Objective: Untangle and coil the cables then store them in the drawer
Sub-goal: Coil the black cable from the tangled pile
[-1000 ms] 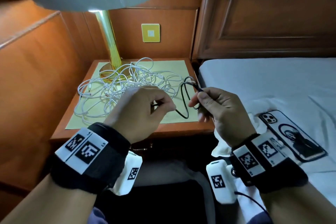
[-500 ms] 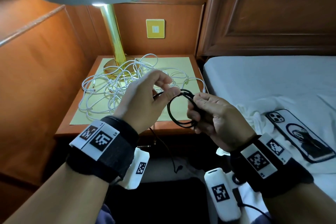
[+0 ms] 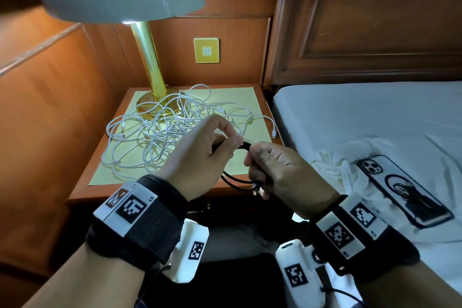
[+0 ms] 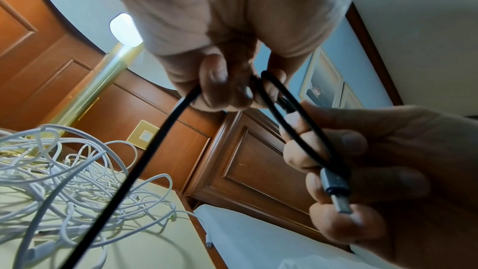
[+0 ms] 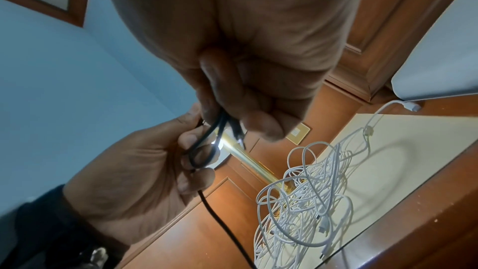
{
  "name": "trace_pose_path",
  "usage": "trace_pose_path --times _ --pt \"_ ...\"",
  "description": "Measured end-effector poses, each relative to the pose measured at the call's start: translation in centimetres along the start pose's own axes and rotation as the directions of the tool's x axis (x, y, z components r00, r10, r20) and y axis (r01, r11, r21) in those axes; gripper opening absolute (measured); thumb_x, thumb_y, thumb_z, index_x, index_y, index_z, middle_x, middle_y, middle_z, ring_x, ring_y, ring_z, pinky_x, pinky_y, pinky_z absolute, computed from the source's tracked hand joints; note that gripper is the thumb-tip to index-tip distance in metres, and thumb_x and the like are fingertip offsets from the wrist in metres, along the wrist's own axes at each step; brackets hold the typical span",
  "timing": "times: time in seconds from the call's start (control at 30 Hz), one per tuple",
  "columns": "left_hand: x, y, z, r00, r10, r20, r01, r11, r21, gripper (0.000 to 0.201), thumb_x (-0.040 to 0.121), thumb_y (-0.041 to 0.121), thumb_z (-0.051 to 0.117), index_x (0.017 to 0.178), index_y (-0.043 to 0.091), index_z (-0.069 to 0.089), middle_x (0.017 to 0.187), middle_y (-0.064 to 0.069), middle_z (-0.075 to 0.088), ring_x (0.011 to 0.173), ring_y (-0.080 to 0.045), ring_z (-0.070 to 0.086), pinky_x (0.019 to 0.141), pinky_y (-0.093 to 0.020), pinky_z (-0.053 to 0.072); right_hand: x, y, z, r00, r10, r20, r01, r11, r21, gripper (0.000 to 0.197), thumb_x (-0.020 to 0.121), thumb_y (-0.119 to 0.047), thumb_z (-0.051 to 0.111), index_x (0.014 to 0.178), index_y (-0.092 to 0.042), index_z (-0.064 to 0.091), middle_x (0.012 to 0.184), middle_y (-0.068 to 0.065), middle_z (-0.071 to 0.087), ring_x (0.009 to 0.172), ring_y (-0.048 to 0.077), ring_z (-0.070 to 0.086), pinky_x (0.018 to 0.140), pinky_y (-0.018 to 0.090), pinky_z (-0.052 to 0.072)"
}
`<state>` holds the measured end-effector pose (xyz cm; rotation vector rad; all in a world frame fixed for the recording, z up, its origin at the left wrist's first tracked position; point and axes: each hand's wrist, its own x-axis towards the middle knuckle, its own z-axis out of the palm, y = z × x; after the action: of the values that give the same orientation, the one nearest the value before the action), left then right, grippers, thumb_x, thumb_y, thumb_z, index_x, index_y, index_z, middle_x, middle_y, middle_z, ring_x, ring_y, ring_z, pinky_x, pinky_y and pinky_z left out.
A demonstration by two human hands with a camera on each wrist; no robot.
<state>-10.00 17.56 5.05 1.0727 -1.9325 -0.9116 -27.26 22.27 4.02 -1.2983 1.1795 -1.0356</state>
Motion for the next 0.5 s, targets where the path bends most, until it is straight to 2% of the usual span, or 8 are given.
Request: trace_pose_path --times 0.13,0.23,0.33,0.37,0.43,0.47,0.5 --pt "0.2 -0.1 -0.3 0.999 -0.023 0.025 0.025 0.996 -0.085 0.006 0.102 0.014 0.054 0.097 0.019 0.054 0.072 0.003 0.068 0.054 -0.017 0.042 0.055 -0.031 0.036 0.1 0.0 -0.4 0.995 0.048 -0.084 -0.036 0.989 0.143 0.034 0.104 -0.031 0.042 0.077 -0.013 0.051 0.057 -0.005 0.036 0.052 0.01 0.033 0.05 0.025 0.034" --pt "0.2 -0.2 -1.0 0.999 -0.037 -0.017 0.036 0.997 -0.072 0.013 0.098 0.008 0.059 0.096 0.02 0.063 0.081 0.005 0.073 0.055 -0.015 0.043 0.056 -0.028 0.037 0.0 -0.7 -1.0 0.987 0.083 -0.139 -0.034 0.946 0.321 0.033 0.105 -0.031 0.04 0.076 -0.016 0.046 0.056 -0.005 0.033 0.045 0.008 0.028 0.049 0.024 0.032" --pt "0.4 -0.8 -2.9 0.989 -0.031 -0.147 0.035 0.999 0.023 0.016 0.093 0.011 0.067 0.09 0.026 0.072 0.081 0.006 0.072 0.05 -0.007 0.043 0.05 -0.021 0.037 0.1 -1.2 -2.3 0.97 0.086 -0.227 0.025 0.895 0.446 0.031 0.105 -0.032 0.041 0.078 -0.018 0.049 0.056 -0.005 0.032 0.037 0.007 0.021 0.048 0.025 0.031" --pt "0.5 -1.2 -3.7 0.977 -0.022 -0.213 0.036 0.997 0.062 0.016 0.091 0.014 0.07 0.087 0.029 0.073 0.082 0.007 0.071 0.052 -0.007 0.046 0.051 -0.021 0.039 0.1 -1.3 -2.8 0.961 0.091 -0.262 0.045 0.88 0.473 0.031 0.104 -0.034 0.042 0.078 -0.018 0.05 0.056 -0.005 0.033 0.036 0.007 0.02 0.049 0.025 0.031" --pt "0.5 -1.8 -5.1 0.945 -0.024 -0.326 0.066 0.991 0.118 0.013 0.09 0.02 0.073 0.085 0.032 0.074 0.085 0.009 0.073 0.061 -0.02 0.057 0.058 -0.028 0.048 0.1 -1.3 -3.7 0.939 0.11 -0.327 0.077 0.857 0.509 0.032 0.103 -0.037 0.045 0.077 -0.02 0.053 0.057 -0.006 0.036 0.036 0.007 0.02 0.052 0.027 0.032" --pt "0.4 -2.1 -5.5 0.932 -0.023 -0.362 0.083 0.985 0.152 0.011 0.089 0.022 0.073 0.085 0.032 0.075 0.085 0.01 0.074 0.064 -0.021 0.059 0.061 -0.026 0.049 0.0 -1.3 -4.0 0.931 0.117 -0.346 0.086 0.851 0.518 0.032 0.102 -0.039 0.046 0.077 -0.021 0.054 0.057 -0.007 0.038 0.036 0.006 0.021 0.053 0.027 0.033" --pt "0.3 -2.2 -5.7 0.923 -0.011 -0.385 0.091 0.978 0.19 0.01 0.089 0.024 0.074 0.084 0.033 0.075 0.084 0.011 0.074 0.06 -0.016 0.058 0.059 -0.021 0.048 0.0 -1.3 -4.3 0.928 0.118 -0.354 0.091 0.848 0.523 0.031 0.102 -0.039 0.047 0.077 -0.022 0.054 0.058 -0.007 0.039 0.036 0.006 0.021 0.054 0.027 0.034"
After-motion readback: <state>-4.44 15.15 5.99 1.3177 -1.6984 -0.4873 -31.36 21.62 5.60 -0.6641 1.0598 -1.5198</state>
